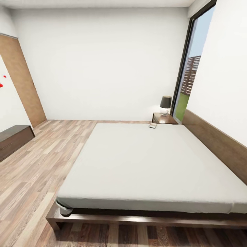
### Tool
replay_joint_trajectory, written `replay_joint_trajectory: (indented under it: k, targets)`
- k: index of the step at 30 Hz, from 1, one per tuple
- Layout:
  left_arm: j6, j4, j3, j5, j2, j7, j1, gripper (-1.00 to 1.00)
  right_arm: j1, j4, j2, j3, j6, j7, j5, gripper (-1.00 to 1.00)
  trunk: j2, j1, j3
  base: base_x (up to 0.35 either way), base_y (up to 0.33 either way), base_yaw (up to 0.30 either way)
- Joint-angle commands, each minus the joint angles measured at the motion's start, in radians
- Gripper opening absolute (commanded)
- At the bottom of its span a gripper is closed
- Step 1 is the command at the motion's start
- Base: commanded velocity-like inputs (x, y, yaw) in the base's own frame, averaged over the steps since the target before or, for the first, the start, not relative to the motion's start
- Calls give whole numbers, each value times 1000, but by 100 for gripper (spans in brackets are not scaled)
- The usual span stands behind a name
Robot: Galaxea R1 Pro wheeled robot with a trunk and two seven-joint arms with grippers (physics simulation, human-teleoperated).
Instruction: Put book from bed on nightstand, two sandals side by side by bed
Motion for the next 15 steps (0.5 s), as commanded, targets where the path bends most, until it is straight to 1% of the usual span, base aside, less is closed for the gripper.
replay_joint_trajectory:
  k: [1, 8, 15]
  targets:
    - [-4, 2, -8, 8, 0, -2, -1, -100, -1, 2, 0, 8, -5, 5, -12, -100, -2, 0, -3, 0, 67, 253]
    - [-4, 1, -8, 8, 0, -2, -1, -100, -1, 2, 0, 8, -5, 5, -12, -100, -2, 0, -6, 0, 33, 253]
    - [-4, 0, -8, 8, 1, -2, -1, -100, -1, 2, 0, 8, -5, 5, -12, -100, -2, 0, -9, 0, 105, 253]
